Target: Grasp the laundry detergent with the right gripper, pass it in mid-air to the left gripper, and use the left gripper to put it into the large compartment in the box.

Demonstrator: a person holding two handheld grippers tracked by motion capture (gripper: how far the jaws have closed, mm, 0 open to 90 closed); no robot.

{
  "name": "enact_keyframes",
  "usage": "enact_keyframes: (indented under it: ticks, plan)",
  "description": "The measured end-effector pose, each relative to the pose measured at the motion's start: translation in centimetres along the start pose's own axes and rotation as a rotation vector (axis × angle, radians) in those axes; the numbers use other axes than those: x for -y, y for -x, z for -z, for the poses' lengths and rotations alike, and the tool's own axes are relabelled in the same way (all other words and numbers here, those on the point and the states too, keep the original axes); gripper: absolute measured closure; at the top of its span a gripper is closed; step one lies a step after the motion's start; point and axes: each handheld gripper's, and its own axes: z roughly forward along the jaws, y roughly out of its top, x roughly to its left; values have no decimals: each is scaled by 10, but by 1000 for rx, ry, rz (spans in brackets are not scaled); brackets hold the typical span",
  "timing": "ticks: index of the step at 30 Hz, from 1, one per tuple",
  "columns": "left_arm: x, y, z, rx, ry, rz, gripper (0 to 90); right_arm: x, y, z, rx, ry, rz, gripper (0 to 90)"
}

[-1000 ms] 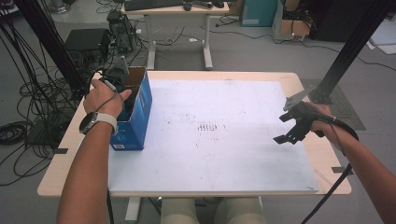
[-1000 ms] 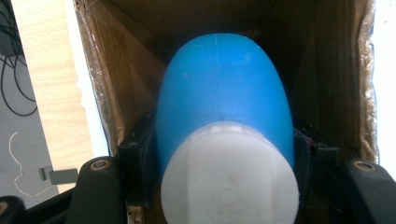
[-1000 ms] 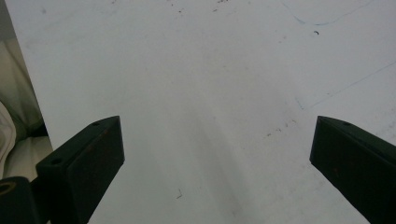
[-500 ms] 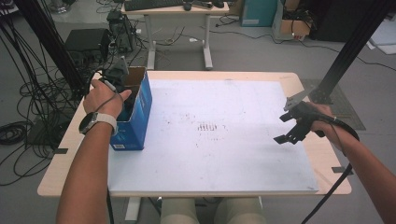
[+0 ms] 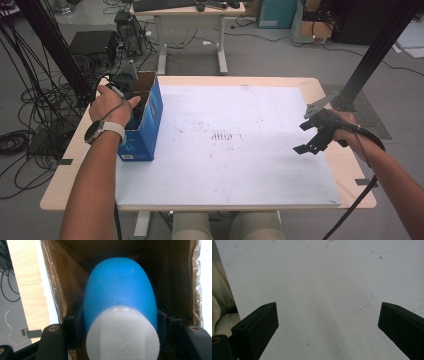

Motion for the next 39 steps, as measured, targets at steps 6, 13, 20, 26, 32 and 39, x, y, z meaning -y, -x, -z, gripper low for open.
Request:
enact_keyframes:
  ticks: [6,13,20,26,32,39]
  plan:
    - [0,0,0,-1,-1,0,371,0,0,0,0,1,-1,30]
    - [0,0,0,0,-1,3,371,0,0,0,-1,1,-2,30]
    - [0,0,0,0,0,5,371,0,0,0,-2,2,-2,30]
    - [0,1,0,-2,3,5,371,0,0,0,-2,0,2,30]
    - [1,1,0,-4,7,1,371,0,0,-1,-3,1,4,30]
    - [0,0,0,0,4,-1,371,0,0,-1,-5,0,1,30]
